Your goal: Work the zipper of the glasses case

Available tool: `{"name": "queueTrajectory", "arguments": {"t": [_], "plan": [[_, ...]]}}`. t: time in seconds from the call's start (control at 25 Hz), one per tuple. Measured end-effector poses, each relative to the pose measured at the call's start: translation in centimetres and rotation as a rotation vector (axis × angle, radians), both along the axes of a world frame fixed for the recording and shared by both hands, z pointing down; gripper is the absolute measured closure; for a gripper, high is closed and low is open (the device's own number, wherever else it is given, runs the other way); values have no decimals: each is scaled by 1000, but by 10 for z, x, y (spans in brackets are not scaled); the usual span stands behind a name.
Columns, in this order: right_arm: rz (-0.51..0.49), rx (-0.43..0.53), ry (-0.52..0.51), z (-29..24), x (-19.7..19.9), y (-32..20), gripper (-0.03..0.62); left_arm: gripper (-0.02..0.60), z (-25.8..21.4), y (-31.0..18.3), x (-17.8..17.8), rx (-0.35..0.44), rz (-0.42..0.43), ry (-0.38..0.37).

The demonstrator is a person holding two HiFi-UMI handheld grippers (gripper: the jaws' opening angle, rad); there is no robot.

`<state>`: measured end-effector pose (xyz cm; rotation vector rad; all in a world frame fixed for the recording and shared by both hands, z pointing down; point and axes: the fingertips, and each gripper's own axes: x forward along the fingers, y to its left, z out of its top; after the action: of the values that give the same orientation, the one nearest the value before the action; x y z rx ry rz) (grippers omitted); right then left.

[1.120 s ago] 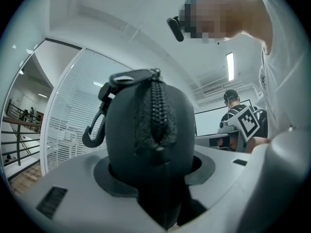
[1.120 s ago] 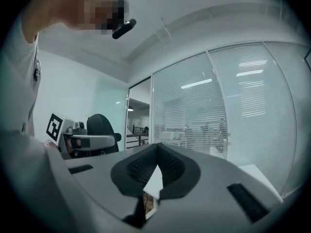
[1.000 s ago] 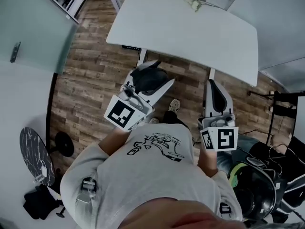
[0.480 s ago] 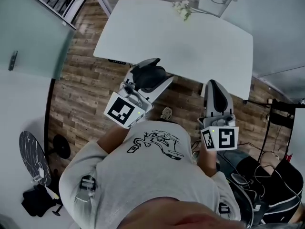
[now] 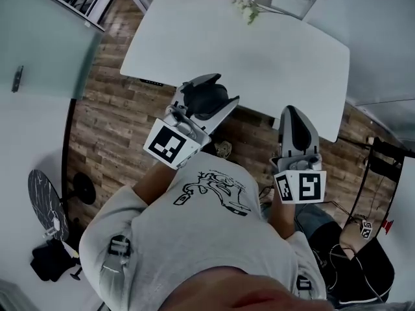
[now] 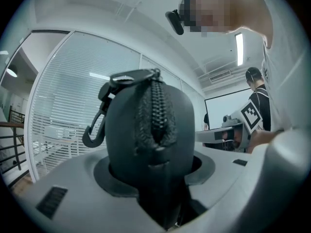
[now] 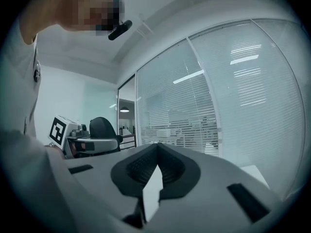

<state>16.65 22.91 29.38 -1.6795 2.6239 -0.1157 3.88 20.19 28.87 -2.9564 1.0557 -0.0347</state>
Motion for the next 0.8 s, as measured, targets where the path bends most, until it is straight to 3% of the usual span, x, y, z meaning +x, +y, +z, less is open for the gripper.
{"name": "queueTrajectory", "arguments": {"t": [0.36, 0.8], "plan": [[-7, 14, 1, -4, 9, -38, 589, 353, -4, -39, 12, 17, 0, -14], [-28, 58, 69, -18, -16, -127, 589, 353, -10, -126, -5, 37, -9, 0]]}}
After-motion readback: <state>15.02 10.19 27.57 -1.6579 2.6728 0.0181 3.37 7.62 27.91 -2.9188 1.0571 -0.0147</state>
